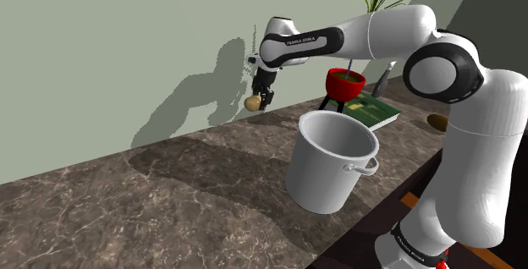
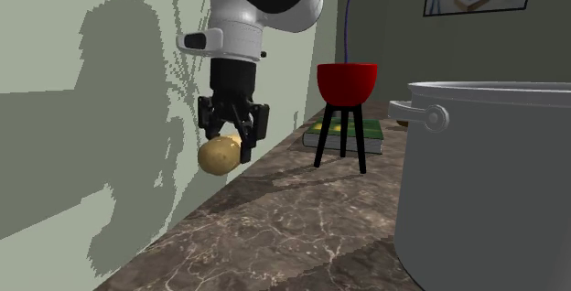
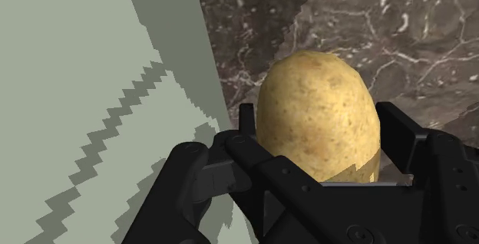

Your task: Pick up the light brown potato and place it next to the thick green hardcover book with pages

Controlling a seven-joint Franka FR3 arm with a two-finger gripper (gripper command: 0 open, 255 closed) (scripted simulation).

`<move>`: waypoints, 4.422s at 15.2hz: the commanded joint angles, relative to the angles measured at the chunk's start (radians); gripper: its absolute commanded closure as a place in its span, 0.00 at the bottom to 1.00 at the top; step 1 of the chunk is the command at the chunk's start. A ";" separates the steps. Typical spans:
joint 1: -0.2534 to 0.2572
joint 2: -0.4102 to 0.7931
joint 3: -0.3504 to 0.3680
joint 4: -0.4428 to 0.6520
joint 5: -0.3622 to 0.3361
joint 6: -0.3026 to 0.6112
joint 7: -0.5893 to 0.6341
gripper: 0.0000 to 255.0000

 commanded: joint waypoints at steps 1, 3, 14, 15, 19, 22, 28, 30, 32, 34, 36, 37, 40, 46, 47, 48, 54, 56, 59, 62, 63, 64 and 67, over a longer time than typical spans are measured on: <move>0.000 -0.006 -0.001 0.018 -0.003 -0.024 0.003 1.00; 0.000 -0.012 -0.002 0.035 -0.005 -0.048 0.006 1.00; -0.047 -0.232 -0.045 -0.215 -0.026 -0.023 -0.088 1.00; -0.054 -0.259 -0.052 -0.249 -0.030 -0.017 -0.102 1.00; -0.087 -0.361 -0.084 -0.372 -0.047 0.002 -0.162 1.00; -0.113 -0.431 -0.111 -0.451 -0.064 0.009 -0.209 1.00; -0.173 -0.556 -0.173 -0.578 -0.107 0.008 -0.307 1.00; -0.195 -0.593 -0.196 -0.611 -0.124 0.003 -0.341 1.00; -0.218 -0.627 -0.220 -0.640 -0.142 -0.003 -0.377 1.00; -0.242 -0.658 -0.246 -0.664 -0.160 -0.010 -0.414 1.00; -0.266 -0.685 -0.273 -0.683 -0.179 -0.018 -0.452 1.00; -0.278 -0.698 -0.287 -0.691 -0.188 -0.023 -0.472 1.00; -0.314 -0.729 -0.331 -0.707 -0.216 -0.037 -0.533 1.00; -0.341 -0.733 -0.377 -0.742 -0.234 -0.007 -0.594 1.00; -0.341 -0.728 -0.380 -0.751 -0.233 0.007 -0.597 1.00; -0.340 -0.722 -0.383 -0.760 -0.231 0.021 -0.600 1.00; -0.334 -0.681 -0.402 -0.810 -0.217 0.109 -0.621 1.00; -0.330 -0.665 -0.409 -0.825 -0.210 0.138 -0.629 1.00; -0.325 -0.638 -0.420 -0.846 -0.197 0.183 -0.644 1.00; -0.318 -0.609 -0.431 -0.865 -0.180 0.228 -0.661 1.00; -0.315 -0.598 -0.434 -0.871 -0.173 0.243 -0.667 1.00; -0.313 -0.587 -0.437 -0.877 -0.166 0.258 -0.674 1.00; -0.310 -0.564 -0.442 -0.888 -0.148 0.289 -0.690 1.00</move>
